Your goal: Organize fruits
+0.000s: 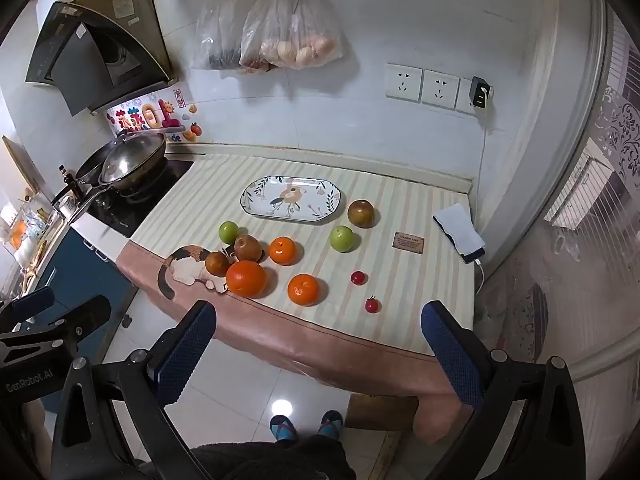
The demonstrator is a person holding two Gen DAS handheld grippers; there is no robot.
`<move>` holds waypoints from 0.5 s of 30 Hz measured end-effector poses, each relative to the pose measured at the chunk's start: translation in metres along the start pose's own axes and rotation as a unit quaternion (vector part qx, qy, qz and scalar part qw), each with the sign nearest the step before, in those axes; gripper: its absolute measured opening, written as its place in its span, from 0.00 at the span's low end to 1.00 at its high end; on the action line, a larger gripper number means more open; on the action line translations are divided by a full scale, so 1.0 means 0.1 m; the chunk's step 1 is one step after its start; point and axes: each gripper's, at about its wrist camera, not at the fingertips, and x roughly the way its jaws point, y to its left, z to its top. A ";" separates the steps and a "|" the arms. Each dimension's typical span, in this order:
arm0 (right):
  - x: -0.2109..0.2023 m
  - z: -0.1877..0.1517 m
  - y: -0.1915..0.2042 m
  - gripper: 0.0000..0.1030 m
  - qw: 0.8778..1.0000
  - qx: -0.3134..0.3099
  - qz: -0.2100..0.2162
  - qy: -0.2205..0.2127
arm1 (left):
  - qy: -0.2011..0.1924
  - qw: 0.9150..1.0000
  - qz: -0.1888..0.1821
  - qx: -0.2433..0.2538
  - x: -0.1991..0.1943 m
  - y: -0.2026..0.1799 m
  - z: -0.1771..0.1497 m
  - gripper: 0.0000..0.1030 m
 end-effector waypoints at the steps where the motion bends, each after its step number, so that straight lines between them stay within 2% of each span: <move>1: -0.01 0.00 0.00 1.00 1.000 0.001 0.000 -0.002 | -0.001 1.000 -0.001 -0.001 0.00 0.00 0.00 1.00; 15: -0.06 -0.01 -0.01 1.00 1.000 0.001 -0.002 -0.004 | -0.003 1.000 0.000 0.000 0.00 0.00 0.00 1.00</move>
